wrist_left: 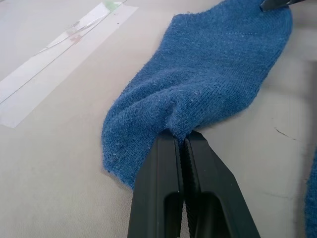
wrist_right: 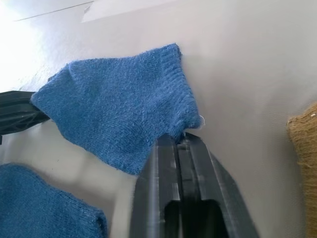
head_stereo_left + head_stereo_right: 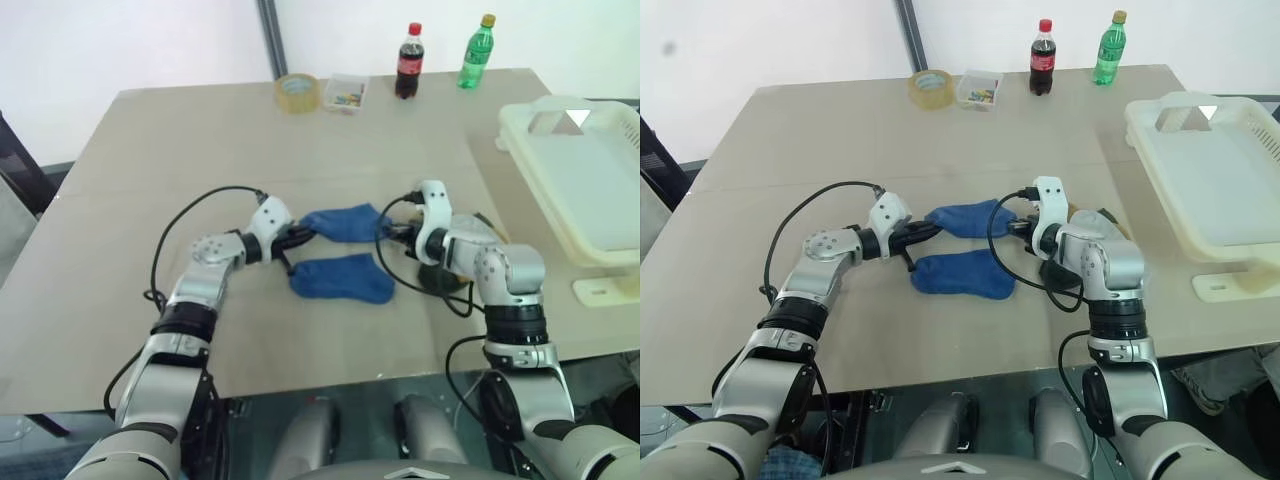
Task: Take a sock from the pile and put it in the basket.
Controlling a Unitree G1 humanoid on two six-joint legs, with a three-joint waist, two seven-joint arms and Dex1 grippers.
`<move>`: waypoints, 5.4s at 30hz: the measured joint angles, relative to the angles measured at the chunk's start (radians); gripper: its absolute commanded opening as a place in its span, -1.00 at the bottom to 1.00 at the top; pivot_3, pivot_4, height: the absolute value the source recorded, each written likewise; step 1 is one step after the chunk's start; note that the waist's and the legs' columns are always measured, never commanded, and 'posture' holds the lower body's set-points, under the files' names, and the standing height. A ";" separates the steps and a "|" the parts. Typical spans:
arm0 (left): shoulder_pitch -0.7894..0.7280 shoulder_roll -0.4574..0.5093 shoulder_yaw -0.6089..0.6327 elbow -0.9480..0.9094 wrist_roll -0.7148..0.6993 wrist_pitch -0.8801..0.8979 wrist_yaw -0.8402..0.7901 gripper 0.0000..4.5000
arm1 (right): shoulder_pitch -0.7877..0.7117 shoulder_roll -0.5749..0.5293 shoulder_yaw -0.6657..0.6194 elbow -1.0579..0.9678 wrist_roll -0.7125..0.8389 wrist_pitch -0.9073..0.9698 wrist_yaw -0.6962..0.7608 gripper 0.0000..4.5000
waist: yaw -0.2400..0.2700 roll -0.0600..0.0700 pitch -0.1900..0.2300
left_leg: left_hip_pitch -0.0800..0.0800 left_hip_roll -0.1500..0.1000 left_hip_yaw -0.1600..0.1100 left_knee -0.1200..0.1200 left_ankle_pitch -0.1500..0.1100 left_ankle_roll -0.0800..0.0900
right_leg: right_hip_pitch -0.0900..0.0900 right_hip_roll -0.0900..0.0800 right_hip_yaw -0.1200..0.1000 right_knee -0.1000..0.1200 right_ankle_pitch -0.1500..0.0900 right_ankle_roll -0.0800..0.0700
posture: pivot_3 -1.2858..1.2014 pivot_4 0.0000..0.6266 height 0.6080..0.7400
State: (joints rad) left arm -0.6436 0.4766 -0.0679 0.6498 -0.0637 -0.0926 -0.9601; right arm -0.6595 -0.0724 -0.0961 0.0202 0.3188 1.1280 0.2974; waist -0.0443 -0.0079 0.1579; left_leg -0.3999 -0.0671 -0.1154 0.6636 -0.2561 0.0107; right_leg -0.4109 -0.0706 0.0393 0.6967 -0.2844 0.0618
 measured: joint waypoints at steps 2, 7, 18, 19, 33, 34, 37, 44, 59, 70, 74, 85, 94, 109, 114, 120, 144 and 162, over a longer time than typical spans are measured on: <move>0.003 -0.002 0.001 -0.006 -0.002 0.001 0.006 -1.00 | 0.000 0.000 0.005 0.000 0.000 -0.003 -0.001 -0.96 | 0.000 0.000 0.000 | 0.000 0.000 0.000 0.000 0.000 0.000 | 0.000 0.000 0.000 0.000 0.000 0.000 | 0.03 -0.52 1.00; 0.017 -0.005 0.001 -0.050 -0.007 0.013 0.023 -1.00 | 0.002 -0.022 0.048 -0.019 0.000 -0.003 0.002 -0.96 | 0.000 0.000 0.000 | -0.001 0.000 0.000 0.000 0.000 0.000 | 0.000 0.000 0.000 0.000 0.000 0.000 | 0.03 -0.52 1.00; 0.223 0.085 0.059 -0.599 -0.183 0.287 -0.018 -1.00 | 0.020 -0.139 0.079 -0.410 0.072 0.217 0.004 -0.96 | -0.014 0.000 0.000 | -0.002 0.002 -0.001 -0.003 -0.001 0.002 | -0.003 -0.002 0.002 -0.001 0.000 0.000 | 0.03 -0.52 1.00; 0.239 0.098 0.064 -0.624 -0.188 0.303 -0.016 -1.00 | 0.025 -0.140 0.075 -0.440 0.082 0.245 0.005 -0.96 | -0.015 0.000 0.000 | -0.002 0.002 -0.001 -0.003 -0.002 0.003 | -0.003 -0.002 0.002 -0.001 0.000 0.000 | 0.03 -0.52 1.00; 0.597 0.129 0.086 -0.919 -0.202 0.277 0.050 -1.00 | 0.259 -0.121 0.036 -0.745 0.242 0.480 -0.050 -0.96 | 0.006 0.000 0.000 | 0.002 0.002 0.000 -0.008 -0.002 0.004 | 0.000 -0.003 0.002 -0.003 0.000 0.000 | 0.03 -0.52 1.00; 0.600 0.121 0.085 -0.919 -0.195 0.263 0.058 -1.00 | 0.262 -0.115 0.038 -0.749 0.248 0.480 -0.056 -0.96 | 0.006 0.000 0.000 | 0.003 0.002 0.000 -0.008 -0.002 0.004 | 0.000 -0.003 0.002 -0.003 0.000 0.000 | 0.03 -0.52 1.00; 0.623 0.073 0.073 -0.912 -0.141 0.187 0.129 -1.00 | 0.296 -0.113 0.039 -0.762 0.276 0.480 -0.086 -0.96 | 0.008 0.000 0.000 | 0.002 0.001 0.001 -0.009 -0.002 0.003 | -0.001 -0.003 0.002 -0.004 0.000 0.000 | 0.03 -0.52 1.00; 0.618 0.038 0.065 -0.868 -0.108 0.141 0.184 -1.00 | 0.309 -0.122 0.036 -0.786 0.347 0.480 -0.134 -0.96 | 0.007 0.000 0.000 | 0.003 0.001 0.000 -0.010 -0.002 0.004 | -0.001 -0.002 0.002 -0.004 0.000 0.000 | 0.03 -0.52 1.00; 0.609 0.034 0.035 -0.812 -0.094 0.102 0.178 -1.00 | 0.297 -0.170 0.033 -0.777 0.396 0.480 -0.191 -0.86 | 0.006 0.000 0.000 | 0.003 0.001 0.001 -0.010 -0.002 0.004 | 0.000 -0.001 0.002 -0.004 0.000 0.000 | 0.03 -0.52 1.00; 0.609 0.043 0.030 -0.795 -0.094 0.083 0.170 -1.00 | 0.239 -0.330 0.083 -0.785 0.392 0.391 -0.084 0.07 | 0.006 0.000 0.000 | 0.002 0.001 0.001 -0.010 -0.002 0.004 | 0.000 -0.001 0.001 -0.005 0.000 0.000 | 0.03 -0.52 1.00; 0.609 0.044 0.030 -0.793 -0.094 0.079 0.170 -1.00 | 0.194 -0.407 0.139 -0.785 0.345 0.210 -0.012 0.07 | 0.004 0.000 0.000 | 0.003 0.001 0.001 -0.010 -0.002 0.004 | 0.000 0.000 0.001 -0.005 0.000 0.000 | 0.03 -0.52 1.00; 0.609 0.041 0.021 -0.792 -0.096 0.078 0.169 -1.00 | 0.189 -0.317 0.506 -0.454 0.034 -0.385 0.125 0.07 | 0.006 0.000 0.000 | 0.002 0.001 0.001 -0.010 -0.002 0.002 | 0.000 -0.001 0.001 -0.006 0.000 0.000 | 0.03 -0.52 1.00; 0.616 0.041 0.021 -0.792 -0.108 0.090 0.167 -1.00 | 0.241 -0.369 0.593 -0.254 -0.108 -0.569 0.300 0.07 | 0.004 0.000 0.000 | 0.002 0.002 0.001 -0.010 -0.002 0.003 | 0.000 0.000 0.001 -0.007 0.000 0.000 | 0.03 -0.52 1.00; 0.638 0.007 0.132 -0.848 -0.384 0.283 0.166 0.99 | 0.219 -0.334 0.592 -0.217 -0.204 -0.580 0.353 0.10 | 0.005 -0.001 0.000 | 0.003 0.002 0.000 -0.010 -0.002 0.003 | 0.000 -0.001 0.001 -0.006 0.000 0.000 | 0.03 -0.52 1.00; 0.554 0.071 0.271 -0.829 -0.637 0.664 0.252 0.99 | 0.221 -0.330 0.589 -0.219 -0.212 -0.571 0.355 0.10 | 0.004 -0.002 -0.001 | 0.004 0.002 0.000 -0.010 -0.002 0.003 | 0.000 0.001 0.001 -0.004 0.000 0.000 | 0.03 -0.52 1.00; 0.412 0.102 0.305 -0.716 -0.898 1.145 0.321 0.99 | 0.219 -0.320 0.588 -0.219 -0.232 -0.561 0.356 0.10 | 0.005 -0.006 -0.003 | 0.005 0.001 -0.001 -0.008 -0.002 0.002 | 0.000 0.001 0.000 -0.003 0.000 0.000 | 0.03 -0.52 1.00; 0.080 -0.036 0.567 -0.229 -1.276 1.697 0.493 0.99 | 0.216 -0.303 0.589 -0.238 -0.271 -0.524 0.353 0.10 | 0.004 -0.011 -0.006 | 0.005 0.001 -0.001 -0.008 0.001 -0.002 | 0.000 -0.002 0.002 -0.003 0.000 0.000 | 0.03 -0.52 1.00; 0.206 0.082 0.606 -0.286 -1.321 1.670 0.625 0.99 | 0.218 -0.292 0.589 -0.226 -0.292 -0.546 0.359 0.10 | 0.003 -0.013 -0.007 | 0.005 0.001 0.000 -0.009 0.001 -0.002 | 0.000 -0.002 0.003 -0.003 0.000 0.000 | 0.03 -0.52 1.00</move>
State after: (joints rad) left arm -0.4375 0.5586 0.5385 0.3637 -1.3851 1.5774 -0.3346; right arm -0.4418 -0.3645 0.4932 -0.2061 0.0264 0.5817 0.6565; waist -0.0412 -0.0206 0.1505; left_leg -0.3952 -0.0664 -0.1157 0.6551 -0.2550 0.0082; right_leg -0.4114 -0.0726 0.0418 0.6935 -0.2845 0.0616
